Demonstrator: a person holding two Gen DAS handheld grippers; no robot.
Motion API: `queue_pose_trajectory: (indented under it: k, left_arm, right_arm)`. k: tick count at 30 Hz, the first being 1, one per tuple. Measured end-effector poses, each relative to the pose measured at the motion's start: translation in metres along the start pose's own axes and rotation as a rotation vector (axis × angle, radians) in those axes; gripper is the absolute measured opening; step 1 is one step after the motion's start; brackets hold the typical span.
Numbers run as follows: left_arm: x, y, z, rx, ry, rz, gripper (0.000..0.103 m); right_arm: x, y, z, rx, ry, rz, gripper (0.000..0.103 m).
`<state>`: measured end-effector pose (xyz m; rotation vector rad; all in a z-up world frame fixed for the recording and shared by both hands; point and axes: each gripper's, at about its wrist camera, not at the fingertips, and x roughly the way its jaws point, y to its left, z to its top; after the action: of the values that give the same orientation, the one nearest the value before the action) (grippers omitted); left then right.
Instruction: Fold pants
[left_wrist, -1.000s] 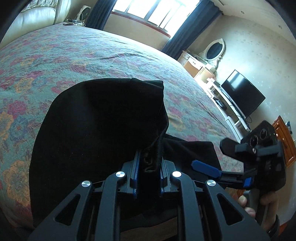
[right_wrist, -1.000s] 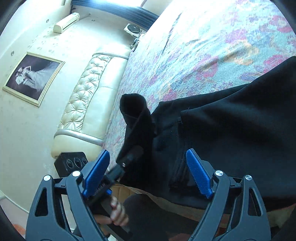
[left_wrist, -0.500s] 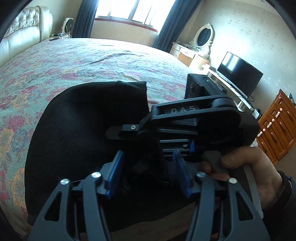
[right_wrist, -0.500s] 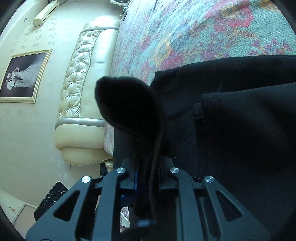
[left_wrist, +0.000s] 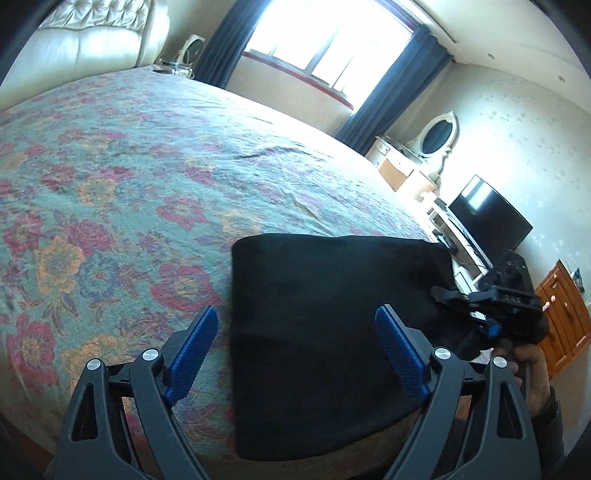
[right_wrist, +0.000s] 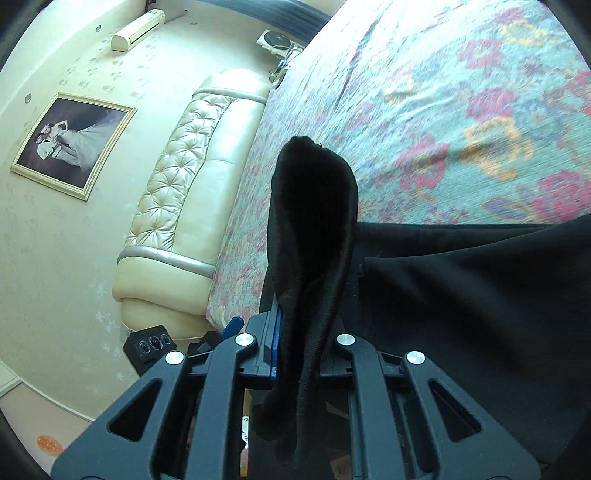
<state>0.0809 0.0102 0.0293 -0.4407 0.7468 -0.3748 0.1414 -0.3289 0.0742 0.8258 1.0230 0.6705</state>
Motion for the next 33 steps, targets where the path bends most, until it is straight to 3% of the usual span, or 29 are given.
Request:
queue_pose_trajectory:
  k: [6,10,16,25,31,33]
  left_arm:
    - [0.032,0.032,-0.020,-0.163,0.120,-0.003,0.086]
    - [0.047,0.017,-0.031,-0.107,0.155,-0.006,0.086]
    - [0.062,0.000,-0.039,-0.075,0.176,-0.027,0.086]
    - [0.075,0.007,-0.059,-0.084,0.231,-0.016,0.086]
    - [0.073,0.007,-0.057,-0.079,0.231,-0.014,0.086]
    - [0.072,0.007,-0.056,-0.082,0.233,-0.015,0.086]
  right_arm:
    - [-0.063,-0.034,0.003,0.045,-0.091,-0.088,0.011]
    - [-0.084,-0.068,-0.008,0.108,-0.108,-0.144,0.011]
    - [-0.077,-0.118,-0.018,0.202,-0.094,-0.170,0.011]
    - [-0.077,-0.144,-0.025,0.239,-0.089,-0.157,0.013]
    - [-0.087,-0.143,-0.030,0.255,-0.086,-0.145,0.024]
    - [-0.097,-0.144,-0.036,0.262,-0.101,-0.131,0.038]
